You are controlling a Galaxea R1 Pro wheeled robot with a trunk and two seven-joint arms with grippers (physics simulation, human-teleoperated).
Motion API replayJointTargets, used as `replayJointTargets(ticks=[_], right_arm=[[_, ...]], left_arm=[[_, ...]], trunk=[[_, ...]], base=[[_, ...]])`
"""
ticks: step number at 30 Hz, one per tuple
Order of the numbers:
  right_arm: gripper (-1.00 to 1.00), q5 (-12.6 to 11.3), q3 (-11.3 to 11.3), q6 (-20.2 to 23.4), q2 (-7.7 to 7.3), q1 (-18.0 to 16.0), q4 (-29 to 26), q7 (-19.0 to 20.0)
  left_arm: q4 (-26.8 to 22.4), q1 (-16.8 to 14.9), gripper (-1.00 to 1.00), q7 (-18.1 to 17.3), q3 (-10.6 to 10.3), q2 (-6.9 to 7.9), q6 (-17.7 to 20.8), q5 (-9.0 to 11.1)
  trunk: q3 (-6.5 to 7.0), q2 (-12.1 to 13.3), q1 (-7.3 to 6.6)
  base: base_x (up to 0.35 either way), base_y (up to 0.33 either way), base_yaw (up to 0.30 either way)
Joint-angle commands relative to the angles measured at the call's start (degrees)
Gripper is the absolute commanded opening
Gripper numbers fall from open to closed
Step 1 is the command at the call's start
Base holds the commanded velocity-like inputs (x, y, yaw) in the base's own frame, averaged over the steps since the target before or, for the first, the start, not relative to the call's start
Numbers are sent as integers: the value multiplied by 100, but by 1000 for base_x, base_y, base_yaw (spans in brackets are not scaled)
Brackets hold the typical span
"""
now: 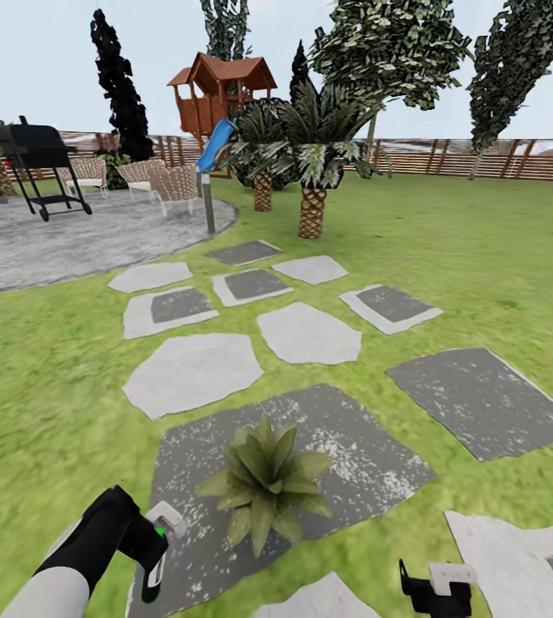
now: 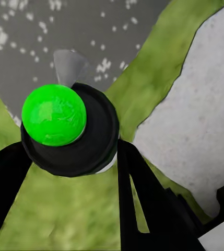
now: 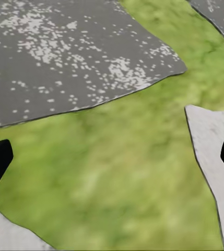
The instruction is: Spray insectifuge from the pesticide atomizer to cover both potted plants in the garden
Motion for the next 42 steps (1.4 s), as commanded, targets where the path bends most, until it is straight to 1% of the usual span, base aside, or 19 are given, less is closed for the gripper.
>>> replayJointTargets(ticks=[1,6,9,10,11,13,18,22,25,27,28,30,32,34,38,42], right_arm=[[100,-49,51,-16,-5,-2,4,-18],[100,-48,51,-16,-7,-3,5,-22],[100,-48,51,-16,-8,-2,5,-26],[100,-48,51,-16,-8,-2,8,-26],[100,-48,51,-16,-8,-1,9,-26],[100,-48,51,-16,-14,-3,10,-27],[100,-48,51,-16,-14,-2,10,-27],[100,-48,51,-16,-16,-1,10,-27],[100,-48,51,-16,-16,-1,10,-27],[100,-48,51,-16,-17,-1,10,-27],[100,-48,51,-16,-17,-1,10,-27],[100,-48,51,-16,-17,-1,10,-23],[100,-48,51,-16,-17,-1,10,-19],[100,-46,51,-16,-17,-1,10,-18],[100,-46,51,-16,-17,-1,10,-18],[100,-40,51,-16,-17,-1,10,-18]], left_arm=[[-7,-3,-100,-40,18,-4,26,-32],[-7,1,-100,-60,12,8,-17,-32],[-7,6,-100,-75,18,41,-241,-27],[-3,13,-100,-91,23,57,-453,-24],[-1,24,-100,-96,28,72,-545,-27],[1,30,-100,-100,33,91,-613,-31],[-7,-23,-100,-136,-11,57,-569,-47],[-72,-108,-100,-486,-17,2,-505,-116],[-79,-152,-100,-528,-33,54,-341,-134],[-72,-146,-100,-531,-35,99,-304,-136],[-71,-137,-100,-531,-35,144,-300,-137],[-48,-115,-100,-541,-39,358,-299,-134],[-20,-104,-100,-532,-42,440,-315,-132],[-13,-101,-100,-527,-43,455,-321,-130],[-7,-100,-100,-503,-44,409,-315,-135],[-41,-114,-100,-492,-23,401,-285,-129]], trunk=[[-5,-2,2],[-5,-2,2],[-5,-2,2],[-5,-2,2],[-5,-2,2],[-5,-2,2],[-5,-2,2],[-5,-2,2],[-5,-2,2],[-5,-2,2],[-5,-2,2],[-5,-2,2],[-5,-2,2],[-5,-2,2],[-5,-2,2],[-5,-2,2]], base=[[247,48,-127],[86,13,-217],[6,1,-58],[2,0,-14],[1,0,-7],[0,0,-4],[0,0,0],[0,0,0],[0,0,0],[0,0,0],[0,0,0],[0,0,0],[0,0,0],[0,0,0],[0,0,0],[0,0,0]])
